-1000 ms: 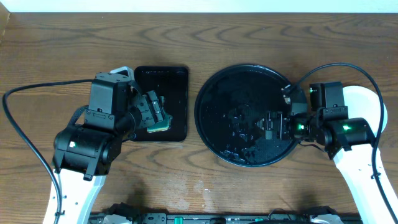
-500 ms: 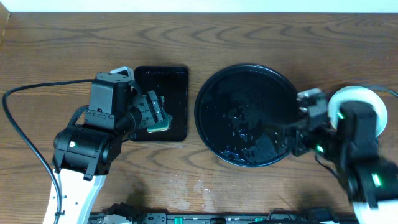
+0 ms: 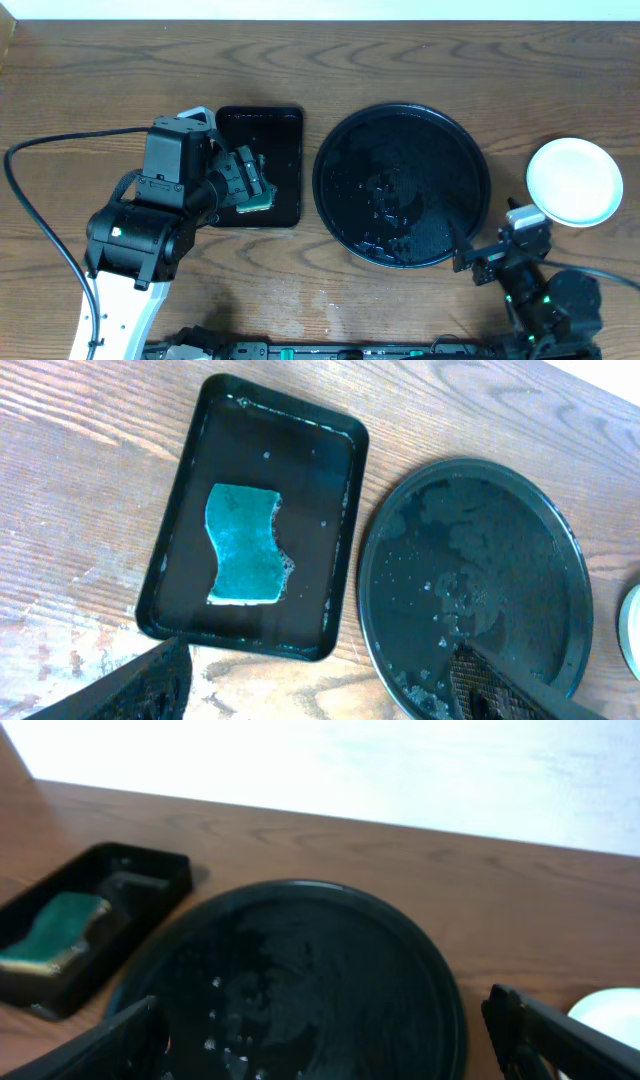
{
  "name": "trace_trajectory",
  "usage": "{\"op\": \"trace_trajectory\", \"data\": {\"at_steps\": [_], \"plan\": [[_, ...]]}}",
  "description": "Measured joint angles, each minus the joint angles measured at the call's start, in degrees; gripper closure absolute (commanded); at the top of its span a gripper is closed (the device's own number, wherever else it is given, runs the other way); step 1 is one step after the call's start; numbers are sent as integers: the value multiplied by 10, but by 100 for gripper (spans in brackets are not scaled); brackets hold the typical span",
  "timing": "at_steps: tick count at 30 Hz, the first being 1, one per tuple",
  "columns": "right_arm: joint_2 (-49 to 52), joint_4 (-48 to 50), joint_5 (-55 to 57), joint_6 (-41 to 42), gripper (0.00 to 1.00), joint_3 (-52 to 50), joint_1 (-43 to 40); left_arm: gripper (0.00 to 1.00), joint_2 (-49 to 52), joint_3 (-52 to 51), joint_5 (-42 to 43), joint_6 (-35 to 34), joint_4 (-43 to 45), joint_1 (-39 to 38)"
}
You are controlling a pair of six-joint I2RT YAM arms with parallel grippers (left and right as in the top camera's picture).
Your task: Clean dirty plates on tray and stack at the side
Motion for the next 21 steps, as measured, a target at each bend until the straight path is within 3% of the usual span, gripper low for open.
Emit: {"op": "trace_trajectory", "data": {"at_steps": [7,14,21], "plan": [[-104,79,9,-2,1,-124,0,16,0,0,0,0,0,0],[-114,213,16,-3,1,-215,0,17,0,0,0,0,0,0],[-114,224,19,-3,1,-224,0,17,0,0,0,0,0,0]]}}
